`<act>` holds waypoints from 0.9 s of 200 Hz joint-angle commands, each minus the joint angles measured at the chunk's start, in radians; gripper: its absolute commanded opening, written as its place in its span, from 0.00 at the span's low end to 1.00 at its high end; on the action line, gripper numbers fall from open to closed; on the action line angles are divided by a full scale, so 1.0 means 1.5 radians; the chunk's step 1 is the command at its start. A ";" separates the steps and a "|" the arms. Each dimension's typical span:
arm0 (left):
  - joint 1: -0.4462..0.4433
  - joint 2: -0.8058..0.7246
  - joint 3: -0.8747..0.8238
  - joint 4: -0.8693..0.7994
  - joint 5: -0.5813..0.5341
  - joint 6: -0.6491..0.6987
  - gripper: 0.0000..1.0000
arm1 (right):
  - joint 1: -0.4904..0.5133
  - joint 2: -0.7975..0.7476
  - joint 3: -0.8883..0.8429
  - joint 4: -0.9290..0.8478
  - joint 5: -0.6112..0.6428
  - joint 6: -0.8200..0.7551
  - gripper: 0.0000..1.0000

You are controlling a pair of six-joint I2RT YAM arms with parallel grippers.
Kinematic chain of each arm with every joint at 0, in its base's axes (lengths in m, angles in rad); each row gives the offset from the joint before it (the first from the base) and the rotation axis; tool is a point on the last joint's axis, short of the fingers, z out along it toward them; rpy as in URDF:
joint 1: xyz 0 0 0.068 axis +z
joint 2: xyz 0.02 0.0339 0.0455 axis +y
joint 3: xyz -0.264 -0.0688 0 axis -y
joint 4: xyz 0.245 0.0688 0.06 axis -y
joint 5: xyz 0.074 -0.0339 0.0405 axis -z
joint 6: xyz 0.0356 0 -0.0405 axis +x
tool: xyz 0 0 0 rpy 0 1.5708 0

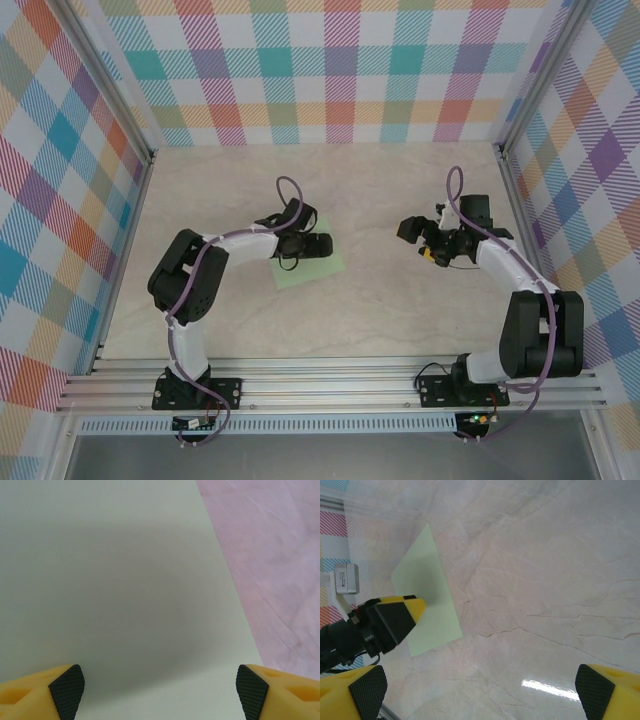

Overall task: Fold a paper plane with a square sheet of paper (pick it up from the middle)
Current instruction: Move the square sheet of paper to the center of the table.

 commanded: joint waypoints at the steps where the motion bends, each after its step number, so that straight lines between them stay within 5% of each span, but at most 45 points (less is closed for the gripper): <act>1: -0.054 0.019 -0.044 -0.066 0.074 -0.011 0.83 | 0.005 -0.023 -0.012 -0.024 0.017 -0.016 1.00; 32: -0.090 -0.014 -0.050 -0.063 0.082 -0.013 0.83 | 0.006 -0.023 -0.012 -0.022 -0.003 -0.014 1.00; 89: -0.094 -0.182 -0.117 -0.001 -0.020 -0.062 0.87 | 0.043 -0.011 0.004 -0.010 -0.011 0.001 0.99; 135: -0.077 -0.320 -0.260 0.051 -0.129 -0.130 0.92 | 0.143 0.060 0.070 -0.005 0.023 0.016 0.99; 180: -0.016 -0.439 -0.371 0.052 -0.135 -0.168 0.95 | 0.237 0.177 0.169 0.003 0.039 0.033 0.95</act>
